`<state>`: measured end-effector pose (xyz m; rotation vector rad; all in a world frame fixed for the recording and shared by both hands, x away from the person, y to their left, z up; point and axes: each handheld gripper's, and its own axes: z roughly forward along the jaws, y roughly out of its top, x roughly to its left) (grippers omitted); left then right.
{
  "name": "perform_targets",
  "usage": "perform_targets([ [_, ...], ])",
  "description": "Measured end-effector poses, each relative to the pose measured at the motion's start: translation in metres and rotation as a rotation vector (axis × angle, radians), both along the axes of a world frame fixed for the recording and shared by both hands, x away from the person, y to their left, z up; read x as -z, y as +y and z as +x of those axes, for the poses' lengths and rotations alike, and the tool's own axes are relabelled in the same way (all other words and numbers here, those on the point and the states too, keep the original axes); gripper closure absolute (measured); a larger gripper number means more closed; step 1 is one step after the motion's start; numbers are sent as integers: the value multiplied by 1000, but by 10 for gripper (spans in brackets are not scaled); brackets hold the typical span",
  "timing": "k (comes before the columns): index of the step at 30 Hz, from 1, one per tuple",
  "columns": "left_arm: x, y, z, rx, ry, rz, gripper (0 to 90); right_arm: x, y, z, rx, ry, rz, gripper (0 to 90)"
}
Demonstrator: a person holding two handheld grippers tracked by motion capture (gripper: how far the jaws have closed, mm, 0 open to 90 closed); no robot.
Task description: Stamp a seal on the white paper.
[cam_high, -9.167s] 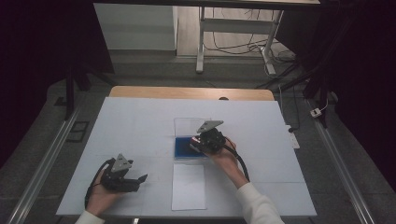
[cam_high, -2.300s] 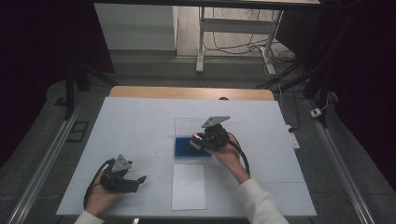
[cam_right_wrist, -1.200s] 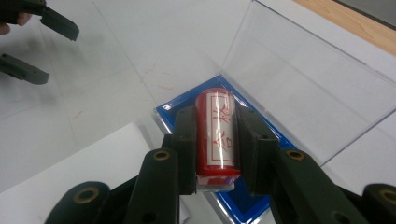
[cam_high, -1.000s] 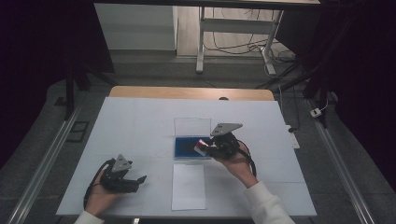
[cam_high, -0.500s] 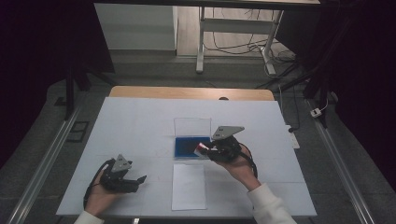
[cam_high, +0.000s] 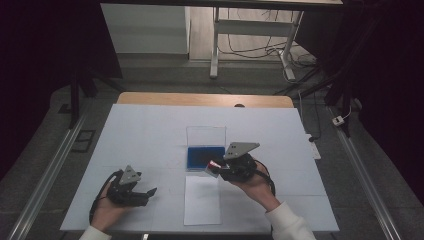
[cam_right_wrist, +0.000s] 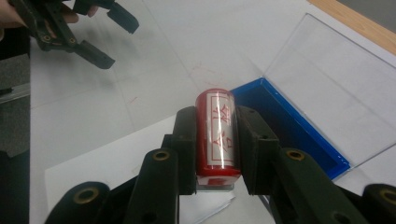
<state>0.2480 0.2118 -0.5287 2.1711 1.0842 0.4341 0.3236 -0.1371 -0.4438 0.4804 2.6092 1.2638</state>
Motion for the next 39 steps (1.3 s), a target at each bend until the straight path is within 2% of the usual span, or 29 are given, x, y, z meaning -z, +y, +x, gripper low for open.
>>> perform_targets([
  [2, 0, 0, 0, 0, 1, 0, 208, 0, 1, -2, -12, -12, -5, 696],
  [9, 0, 0, 0, 0, 0, -1, 208, 2, 3, -10, -31, -11, -15, 696],
  [21, 0, -1, 1, 2, 1, 0, 208, 8, 8, -24, -68, 13, -27, 696],
  [39, 0, -1, 1, 2, 3, -2, 208, 29, 29, -34, -129, 19, -124, 696],
])
